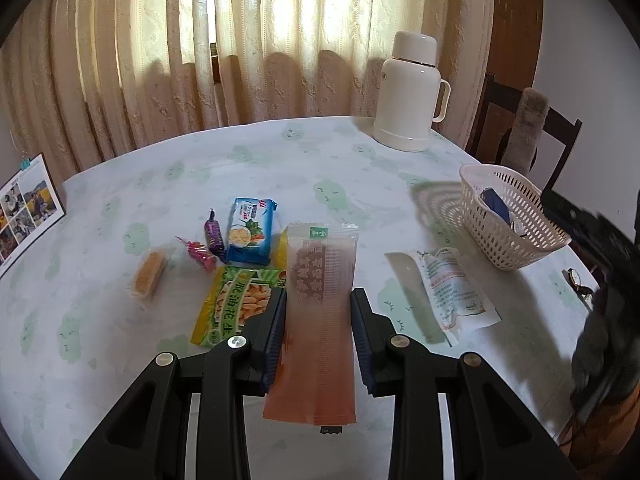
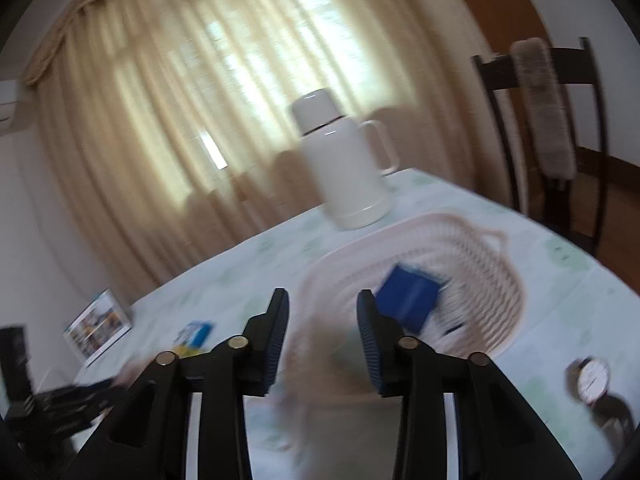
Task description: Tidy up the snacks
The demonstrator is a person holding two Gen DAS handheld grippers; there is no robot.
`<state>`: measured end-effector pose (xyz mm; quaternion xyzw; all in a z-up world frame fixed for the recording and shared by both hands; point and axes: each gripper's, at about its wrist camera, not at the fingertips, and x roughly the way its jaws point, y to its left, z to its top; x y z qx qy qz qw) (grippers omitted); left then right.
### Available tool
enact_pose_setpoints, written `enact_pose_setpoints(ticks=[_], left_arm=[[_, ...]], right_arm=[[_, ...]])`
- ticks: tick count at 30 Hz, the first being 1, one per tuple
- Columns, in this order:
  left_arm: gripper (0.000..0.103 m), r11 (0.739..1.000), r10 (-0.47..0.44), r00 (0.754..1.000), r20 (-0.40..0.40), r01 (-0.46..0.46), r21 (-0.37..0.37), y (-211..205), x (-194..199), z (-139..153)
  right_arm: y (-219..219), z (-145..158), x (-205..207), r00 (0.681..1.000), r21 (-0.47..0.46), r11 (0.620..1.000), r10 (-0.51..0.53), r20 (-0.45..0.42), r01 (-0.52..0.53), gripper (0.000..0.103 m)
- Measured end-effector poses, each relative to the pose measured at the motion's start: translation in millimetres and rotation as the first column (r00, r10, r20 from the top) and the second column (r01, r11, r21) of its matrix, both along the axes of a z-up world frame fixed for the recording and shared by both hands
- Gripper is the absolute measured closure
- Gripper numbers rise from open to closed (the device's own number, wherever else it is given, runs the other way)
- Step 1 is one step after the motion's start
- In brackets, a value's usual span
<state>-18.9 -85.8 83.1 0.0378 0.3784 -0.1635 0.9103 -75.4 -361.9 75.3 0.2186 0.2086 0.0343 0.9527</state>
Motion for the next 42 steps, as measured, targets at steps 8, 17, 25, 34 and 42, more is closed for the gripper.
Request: enact_pose_setpoints(ticks=[8,17,25,34,42], left_arm=[[0.074,0.999,-0.01,1.0,-0.002,0.01,-0.035,4,1,-1],[0.074,0.996,-0.019,1.0,-0.003,0.019,-0.087,16,2,-4],[0.074,0.993,-0.007,1.0,-0.026,0.004,-0.117,28,6,-10],[0.074,0.992,0.0,1.0,-0.025,-0.003,-0.129,33,5,-10],[0.074,0.992,0.002,1.0,-0.031,-0.006,-0.126,33,8,-13]], right_arm=[[66,-32,0,0.972,-0.039,0.977,0.202,-0.124,-0.208,0.035],[91,-62,43,0.92,-0.145,0.965,0.155,-0.36,-0.219,0.02],[111,-72,80,0.881,-0.27,0.93,0.1,-0.463,-0.248,0.008],[108,-66,75,0.898,-0.283,0.928,0.102,-0.428,-0.241,0.056],[112,-34,52,0.94,-0.23,0.939,0.188,-0.286,-0.258,0.058]])
